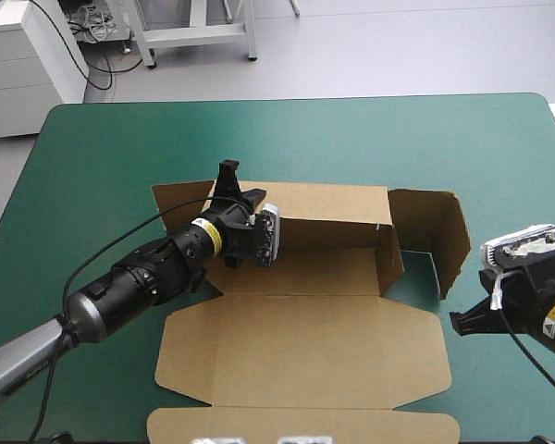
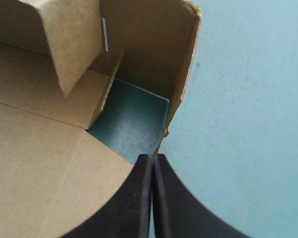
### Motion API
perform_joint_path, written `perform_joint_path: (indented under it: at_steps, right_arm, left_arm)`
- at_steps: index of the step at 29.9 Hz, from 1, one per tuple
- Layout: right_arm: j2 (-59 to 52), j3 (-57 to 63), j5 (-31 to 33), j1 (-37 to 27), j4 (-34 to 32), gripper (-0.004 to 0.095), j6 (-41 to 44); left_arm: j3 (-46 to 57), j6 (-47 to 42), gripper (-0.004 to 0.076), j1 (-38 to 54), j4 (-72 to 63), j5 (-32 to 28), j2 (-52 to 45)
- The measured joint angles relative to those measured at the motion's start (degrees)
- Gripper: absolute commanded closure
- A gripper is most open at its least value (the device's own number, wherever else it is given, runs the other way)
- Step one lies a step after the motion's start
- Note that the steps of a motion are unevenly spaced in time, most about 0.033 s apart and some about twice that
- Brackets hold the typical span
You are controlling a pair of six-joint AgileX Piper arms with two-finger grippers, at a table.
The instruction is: Fold the box
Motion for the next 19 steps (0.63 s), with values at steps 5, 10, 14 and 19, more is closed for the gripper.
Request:
perform_joint_path:
  at_steps: [5, 10, 14, 19]
  right_arm:
    - [0.0, -6.16, 0.06, 0.0, 1.7, 0.064, -1.72]
    - [1.17, -14.26, 0.55, 0.0, 1.88, 0.012, -2.16]
    - [2.79, -19.25, 0.68, 0.0, 1.88, -0.0022, -2.15]
    - [5.85, -24.54, 0.68, 0.0, -0.14, -0.0022, -1.12]
  left_arm:
    - [0.0, 0.0, 0.0732, 0.0, 0.05, -0.12, 0.0]
    - [0.0, 0.0, 0.0732, 0.0, 0.05, -0.12, 0.0]
    - [0.0, 0.0, 0.0732, 0.0, 0.05, -0.12, 0.0]
    - [0.0, -0.18, 0.0732, 0.0, 0.05, -0.07, 0.0]
